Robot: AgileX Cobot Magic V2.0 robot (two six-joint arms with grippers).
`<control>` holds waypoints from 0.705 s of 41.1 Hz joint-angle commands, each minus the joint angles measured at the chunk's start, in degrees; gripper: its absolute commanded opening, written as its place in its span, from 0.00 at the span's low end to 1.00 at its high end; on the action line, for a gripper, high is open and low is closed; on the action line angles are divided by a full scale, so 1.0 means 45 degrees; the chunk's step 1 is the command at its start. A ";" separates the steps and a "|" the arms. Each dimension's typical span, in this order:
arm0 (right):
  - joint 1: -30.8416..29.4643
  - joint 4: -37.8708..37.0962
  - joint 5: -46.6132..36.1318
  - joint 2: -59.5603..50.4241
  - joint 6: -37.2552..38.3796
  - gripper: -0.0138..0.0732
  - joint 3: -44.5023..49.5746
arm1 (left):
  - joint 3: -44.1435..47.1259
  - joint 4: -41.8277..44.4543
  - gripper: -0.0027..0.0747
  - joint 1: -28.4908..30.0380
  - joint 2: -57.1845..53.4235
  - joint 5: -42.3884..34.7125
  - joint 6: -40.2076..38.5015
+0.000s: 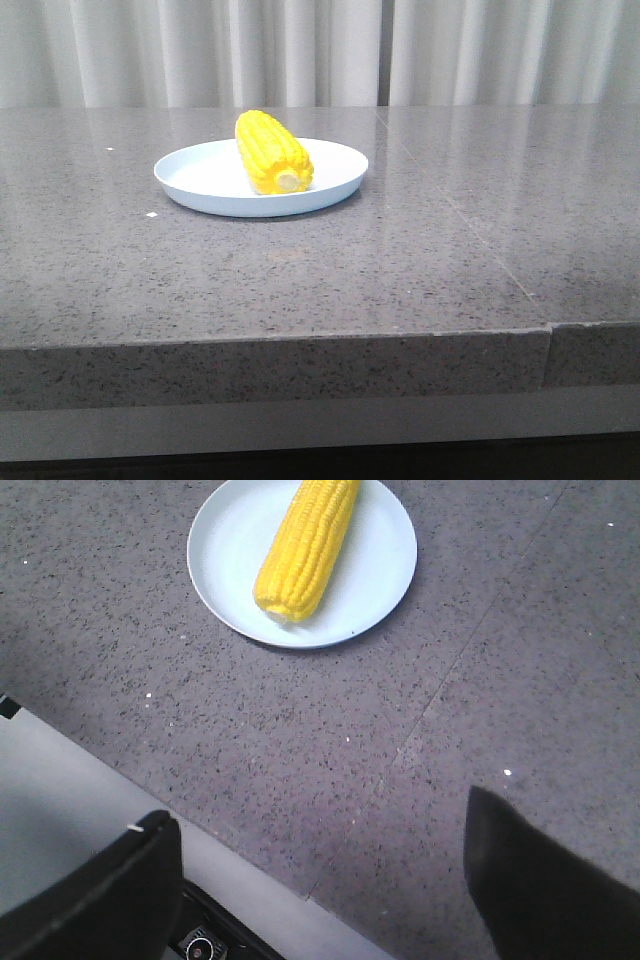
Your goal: Place corn on plate with both arms
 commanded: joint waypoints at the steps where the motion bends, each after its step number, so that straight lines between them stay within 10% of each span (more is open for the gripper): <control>1: -0.0035 -0.0067 -0.0789 -0.1503 -0.0161 0.85 0.0465 | -0.0316 -0.0099 0.60 0.0043 -0.0012 -0.0922 -0.0162; 23: -0.0035 -0.0067 -0.1220 -0.6182 -0.0161 0.85 0.3313 | -0.0316 -0.0099 0.60 0.0043 -0.0012 -0.0922 -0.0162; 29: -0.0035 -0.0067 -0.1278 -0.6217 -0.0161 0.71 0.3313 | -0.0297 -0.0174 0.60 0.0043 -0.0012 -0.0922 -0.0162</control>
